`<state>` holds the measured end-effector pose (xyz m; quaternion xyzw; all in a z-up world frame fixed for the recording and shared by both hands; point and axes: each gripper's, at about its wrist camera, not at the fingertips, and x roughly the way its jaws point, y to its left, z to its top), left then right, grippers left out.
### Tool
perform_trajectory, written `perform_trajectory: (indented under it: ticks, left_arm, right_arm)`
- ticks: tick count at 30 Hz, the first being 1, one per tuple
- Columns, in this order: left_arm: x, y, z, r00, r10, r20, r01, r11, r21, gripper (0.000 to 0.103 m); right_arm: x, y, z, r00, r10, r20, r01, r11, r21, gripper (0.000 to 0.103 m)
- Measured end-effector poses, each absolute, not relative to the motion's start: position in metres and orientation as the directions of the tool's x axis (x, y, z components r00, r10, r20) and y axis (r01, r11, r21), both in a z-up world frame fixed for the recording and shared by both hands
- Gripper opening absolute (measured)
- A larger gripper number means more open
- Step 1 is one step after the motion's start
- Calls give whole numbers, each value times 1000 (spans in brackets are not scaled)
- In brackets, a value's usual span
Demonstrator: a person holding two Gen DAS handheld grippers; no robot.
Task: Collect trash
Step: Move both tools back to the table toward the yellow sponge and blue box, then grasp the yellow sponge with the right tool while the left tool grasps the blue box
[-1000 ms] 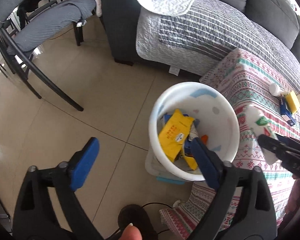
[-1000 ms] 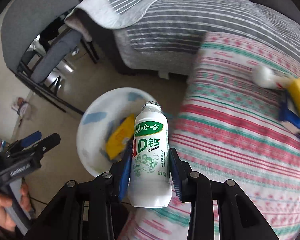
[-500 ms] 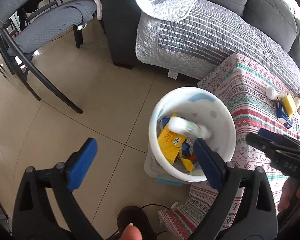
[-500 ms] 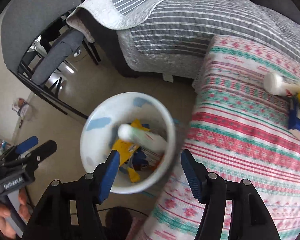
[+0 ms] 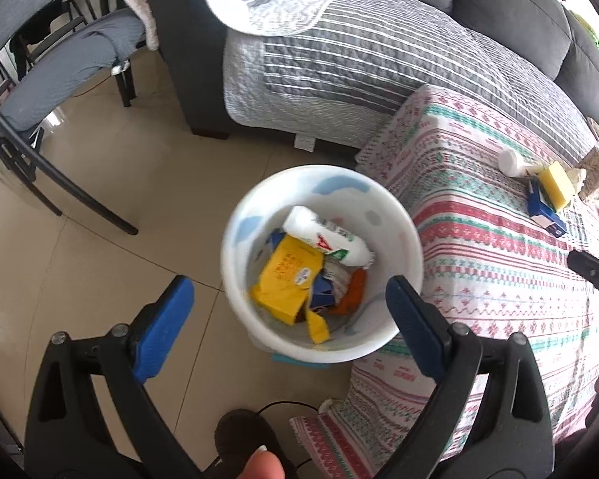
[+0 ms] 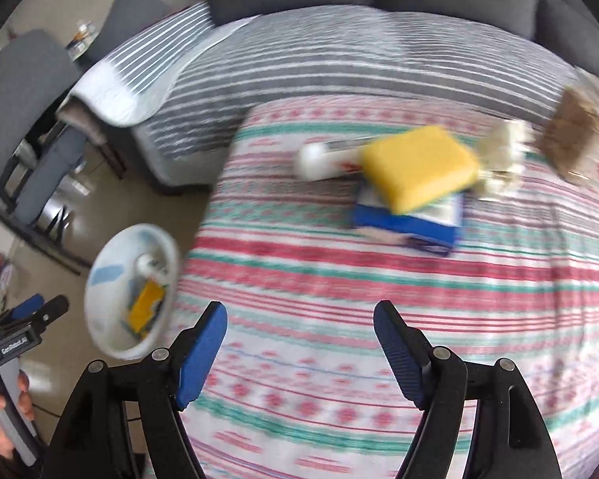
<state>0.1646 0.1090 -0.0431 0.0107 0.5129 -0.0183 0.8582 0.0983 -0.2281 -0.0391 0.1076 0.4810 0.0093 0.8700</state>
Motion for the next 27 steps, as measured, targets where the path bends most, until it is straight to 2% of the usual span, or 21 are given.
perform_trajectory:
  ticks: [12, 21, 27]
  left_arm:
    - [181, 53, -46, 467, -60, -882, 63, 997, -34, 96]
    - [198, 23, -51, 449, -123, -885, 74, 992, -100, 96]
    - [204, 14, -53, 439, -144, -887, 93, 989, -115, 96]
  right_arm:
    - [112, -314, -38, 561, 64, -825, 268, 929, 255, 80]
    - [163, -323, -34, 587, 118, -801, 333, 866, 372, 80]
    - [193, -311, -53, 541, 100, -835, 358, 871, 336, 80]
